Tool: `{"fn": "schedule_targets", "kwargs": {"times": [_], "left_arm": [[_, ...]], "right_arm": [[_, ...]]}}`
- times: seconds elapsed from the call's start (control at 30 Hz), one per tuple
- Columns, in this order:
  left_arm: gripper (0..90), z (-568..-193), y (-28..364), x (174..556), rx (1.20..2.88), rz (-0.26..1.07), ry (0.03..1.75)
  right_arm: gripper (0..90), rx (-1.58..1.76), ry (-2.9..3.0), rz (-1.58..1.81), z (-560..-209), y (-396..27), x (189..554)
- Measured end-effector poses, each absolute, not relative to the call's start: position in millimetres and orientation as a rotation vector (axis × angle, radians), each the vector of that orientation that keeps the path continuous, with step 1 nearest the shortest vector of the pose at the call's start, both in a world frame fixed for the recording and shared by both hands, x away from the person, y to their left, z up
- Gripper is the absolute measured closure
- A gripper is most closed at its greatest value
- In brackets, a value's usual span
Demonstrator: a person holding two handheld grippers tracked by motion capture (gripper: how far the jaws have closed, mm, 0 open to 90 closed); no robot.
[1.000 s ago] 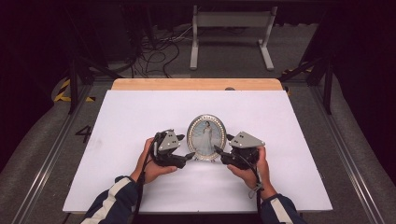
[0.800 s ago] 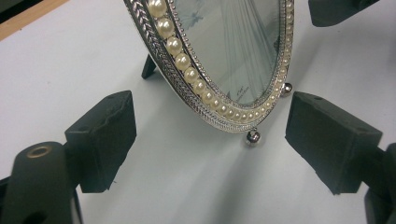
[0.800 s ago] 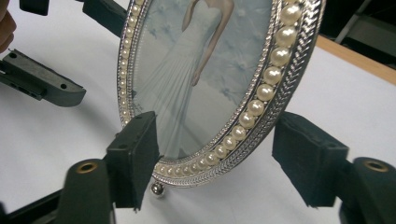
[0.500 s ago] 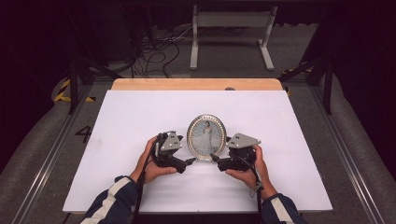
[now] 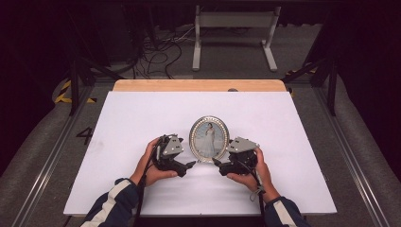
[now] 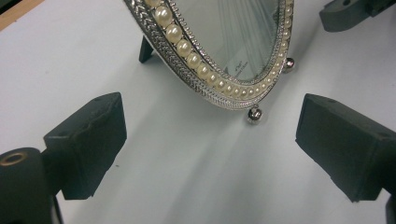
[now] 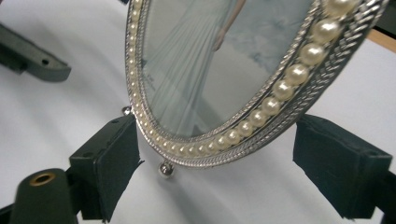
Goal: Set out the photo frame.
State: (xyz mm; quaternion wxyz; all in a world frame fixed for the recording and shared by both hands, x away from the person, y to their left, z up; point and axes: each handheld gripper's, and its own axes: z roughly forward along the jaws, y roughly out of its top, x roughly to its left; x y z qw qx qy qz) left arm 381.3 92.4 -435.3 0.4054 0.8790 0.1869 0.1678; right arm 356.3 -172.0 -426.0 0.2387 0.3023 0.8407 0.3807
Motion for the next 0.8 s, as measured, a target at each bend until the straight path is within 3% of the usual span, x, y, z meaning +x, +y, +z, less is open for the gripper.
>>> {"fn": "schedule_targets", "kwargs": {"times": [0.8], "left_arm": [[8.5, -428, 117, 364, 2.208, 0.506, 0.455]], "right_arm": [[16.2, 0.786, 2.279, 0.976, -430, -184, 343]]}}
